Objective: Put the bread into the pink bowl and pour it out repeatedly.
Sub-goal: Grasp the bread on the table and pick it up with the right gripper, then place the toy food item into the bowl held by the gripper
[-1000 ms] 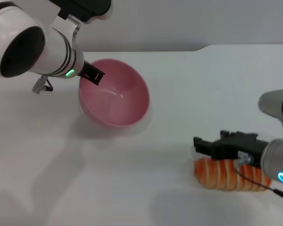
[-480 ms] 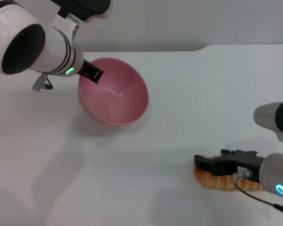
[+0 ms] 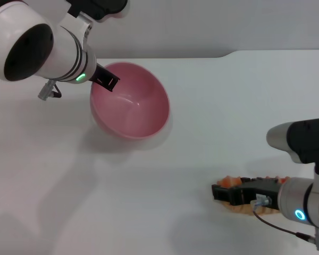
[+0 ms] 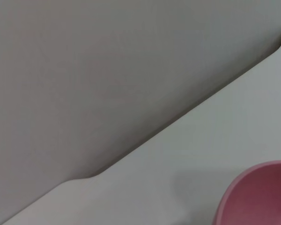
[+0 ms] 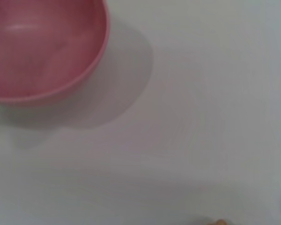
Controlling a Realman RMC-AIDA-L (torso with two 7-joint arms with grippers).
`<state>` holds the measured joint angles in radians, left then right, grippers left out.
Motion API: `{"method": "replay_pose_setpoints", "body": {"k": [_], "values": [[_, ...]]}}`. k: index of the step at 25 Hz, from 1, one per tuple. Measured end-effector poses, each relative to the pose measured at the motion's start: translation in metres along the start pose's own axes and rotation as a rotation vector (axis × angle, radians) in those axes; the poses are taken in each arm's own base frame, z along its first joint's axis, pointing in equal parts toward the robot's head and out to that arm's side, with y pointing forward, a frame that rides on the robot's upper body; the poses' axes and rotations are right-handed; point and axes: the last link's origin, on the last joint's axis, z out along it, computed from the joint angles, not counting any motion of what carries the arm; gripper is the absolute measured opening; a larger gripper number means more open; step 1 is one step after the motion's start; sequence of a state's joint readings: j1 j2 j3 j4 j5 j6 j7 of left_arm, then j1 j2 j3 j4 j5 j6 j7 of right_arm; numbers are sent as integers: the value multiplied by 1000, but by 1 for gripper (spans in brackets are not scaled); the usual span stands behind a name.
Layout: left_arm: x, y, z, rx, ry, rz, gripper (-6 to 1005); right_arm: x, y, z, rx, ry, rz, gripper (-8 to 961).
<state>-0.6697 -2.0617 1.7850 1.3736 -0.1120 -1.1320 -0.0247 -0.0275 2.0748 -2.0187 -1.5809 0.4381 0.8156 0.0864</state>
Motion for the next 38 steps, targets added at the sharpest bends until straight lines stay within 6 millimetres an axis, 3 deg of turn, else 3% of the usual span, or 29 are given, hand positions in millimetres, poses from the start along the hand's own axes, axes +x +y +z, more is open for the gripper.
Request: {"method": "replay_pose_setpoints", "body": {"k": [6, 11, 16, 28, 34, 38], "values": [[1, 0, -1, 0, 5, 2, 46, -1, -2, 7, 7, 26, -11, 656], [1, 0, -1, 0, 2, 3, 46, -6, 0, 0, 6, 26, -57, 644], [1, 2, -1, -2, 5, 8, 46, -16, 1, -5, 8, -9, -77, 562], [-2, 4, 2, -13, 7, -1, 47, -58, -1, -39, 69, -178, -140, 440], [-5, 12, 3, -49, 4, -11, 47, -96, 15, -72, 79, -346, -217, 395], [-3, 29, 3, -104, 20, 1, 47, -112, 27, -80, 65, -403, -265, 379]]}}
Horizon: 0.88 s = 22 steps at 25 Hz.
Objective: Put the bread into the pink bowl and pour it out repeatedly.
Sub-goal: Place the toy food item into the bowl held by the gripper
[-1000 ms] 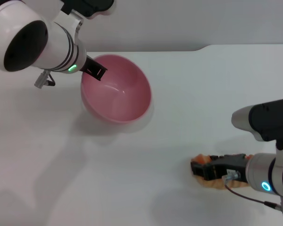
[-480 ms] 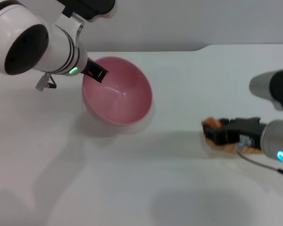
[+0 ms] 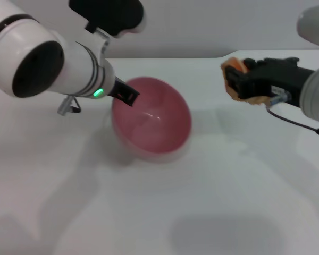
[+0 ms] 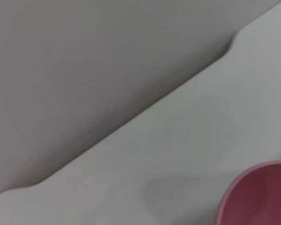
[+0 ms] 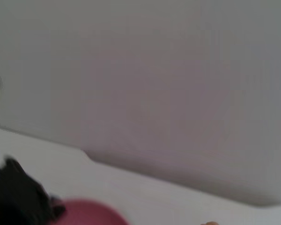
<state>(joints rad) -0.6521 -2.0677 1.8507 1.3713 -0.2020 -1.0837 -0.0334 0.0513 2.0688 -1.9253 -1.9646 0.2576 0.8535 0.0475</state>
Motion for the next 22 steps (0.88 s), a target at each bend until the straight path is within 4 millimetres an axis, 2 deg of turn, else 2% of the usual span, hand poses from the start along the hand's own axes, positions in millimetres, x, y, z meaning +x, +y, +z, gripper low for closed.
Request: {"method": "replay_pose_setpoints", "body": {"k": [2, 6, 8, 12, 19, 22], "values": [[2, 9, 0, -27, 12, 13, 47, -5, 4, 4, -14, -11, -15, 371], [8, 21, 0, -69, 41, 19, 46, -2, 15, 18, -53, 9, -35, 355], [10, 23, 0, -81, 51, 14, 46, 0, 22, 23, -77, 17, -38, 302], [12, 24, -1, -93, 63, 8, 47, 6, 34, 34, -137, 23, -13, 276], [13, 26, -1, -103, 69, 6, 46, 14, 42, 46, -163, 37, -35, 220], [13, 26, -1, -104, 70, 9, 46, 16, 40, 49, -152, 32, -39, 326]]}}
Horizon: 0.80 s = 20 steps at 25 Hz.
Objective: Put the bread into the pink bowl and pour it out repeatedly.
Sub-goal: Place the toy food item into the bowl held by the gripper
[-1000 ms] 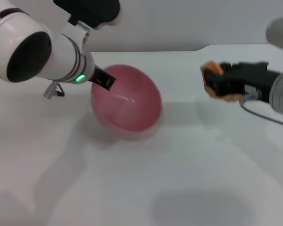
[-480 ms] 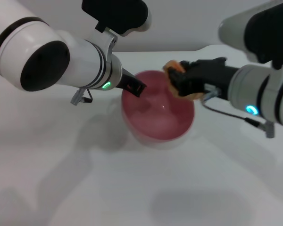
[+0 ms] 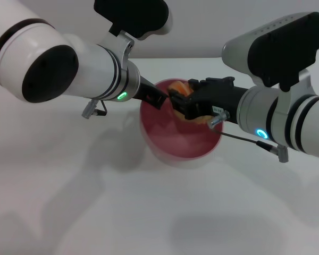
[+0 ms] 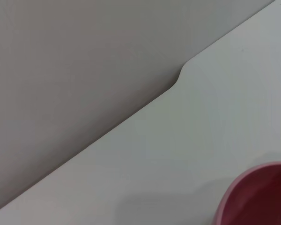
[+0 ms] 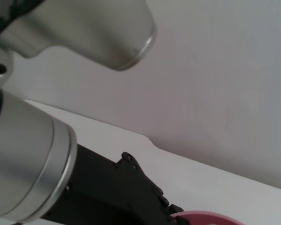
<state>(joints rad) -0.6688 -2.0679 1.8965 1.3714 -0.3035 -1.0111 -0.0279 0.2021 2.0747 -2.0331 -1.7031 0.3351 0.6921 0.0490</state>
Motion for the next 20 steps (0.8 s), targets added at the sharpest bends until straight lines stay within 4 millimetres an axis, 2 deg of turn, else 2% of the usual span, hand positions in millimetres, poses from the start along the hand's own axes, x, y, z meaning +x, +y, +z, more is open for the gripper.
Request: {"method": "replay_pose_setpoints", "body": {"k": [8, 13, 16, 18, 20], "values": [[-1, -3, 0, 5, 3, -5, 47, -7, 2, -4, -4, -27, -3, 610], [0, -4, 0, 9, 10, -5, 47, -12, 8, -5, -25, -43, -6, 615], [-2, -4, 2, 9, 5, -6, 47, -21, 12, -13, -18, -94, -39, 618], [-7, -6, 5, 16, -15, 10, 47, -28, 5, -25, 49, -172, -102, 618], [-11, -8, 8, 21, -32, 36, 47, -31, -12, -41, 170, -277, -175, 619]]}}
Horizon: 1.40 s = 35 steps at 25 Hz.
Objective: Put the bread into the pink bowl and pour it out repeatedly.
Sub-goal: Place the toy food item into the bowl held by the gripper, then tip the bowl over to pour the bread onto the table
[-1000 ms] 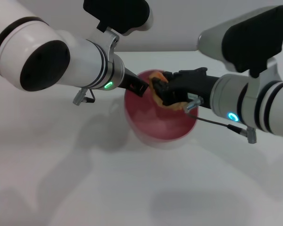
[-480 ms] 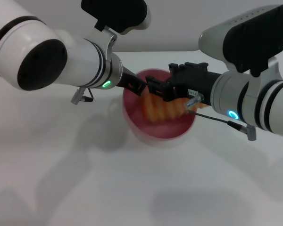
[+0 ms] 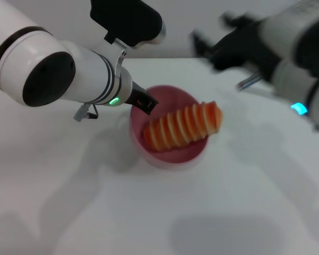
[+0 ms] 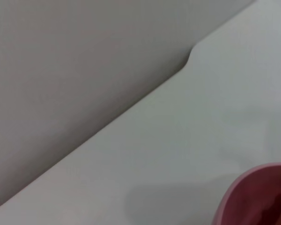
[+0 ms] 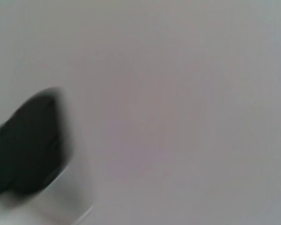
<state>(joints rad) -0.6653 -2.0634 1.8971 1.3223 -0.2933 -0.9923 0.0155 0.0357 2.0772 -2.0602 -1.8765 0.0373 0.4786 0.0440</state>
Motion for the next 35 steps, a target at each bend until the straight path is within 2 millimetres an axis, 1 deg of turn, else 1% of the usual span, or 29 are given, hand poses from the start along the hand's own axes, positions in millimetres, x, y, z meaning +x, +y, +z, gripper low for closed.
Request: {"method": "replay_pose_setpoints", "body": {"k": [3, 5, 7, 10, 12, 15, 18, 21, 26, 30, 35], "values": [[-2, -2, 2, 10, -10, 34, 47, -8, -33, -24, 156, -178, -55, 620], [0, -5, 1, 42, -3, 68, 47, -10, -48, -38, 213, -245, -50, 620], [2, -6, -1, 76, 5, 116, 47, -8, -59, -46, 251, -261, -31, 620], [10, -5, -7, 121, 25, 183, 47, 3, -64, -50, 271, -218, 9, 621], [16, -4, -12, 146, 47, 219, 47, 14, -64, -48, 267, -179, 48, 622], [25, 2, -19, 210, 88, 325, 46, 32, -67, -46, 267, -122, 103, 622], [28, 8, -21, 280, 96, 430, 46, 45, -72, -48, 283, -87, 137, 623], [30, 15, -22, 306, 97, 495, 46, 55, -84, -56, 332, -61, 161, 624], [34, 32, -27, 374, 135, 641, 46, 65, -104, -66, 393, -49, 227, 625], [35, 42, -30, 404, 156, 711, 46, 69, -107, -67, 399, -41, 244, 626], [37, 49, -33, 445, 190, 763, 46, 68, -107, -65, 396, -42, 239, 627]]}}
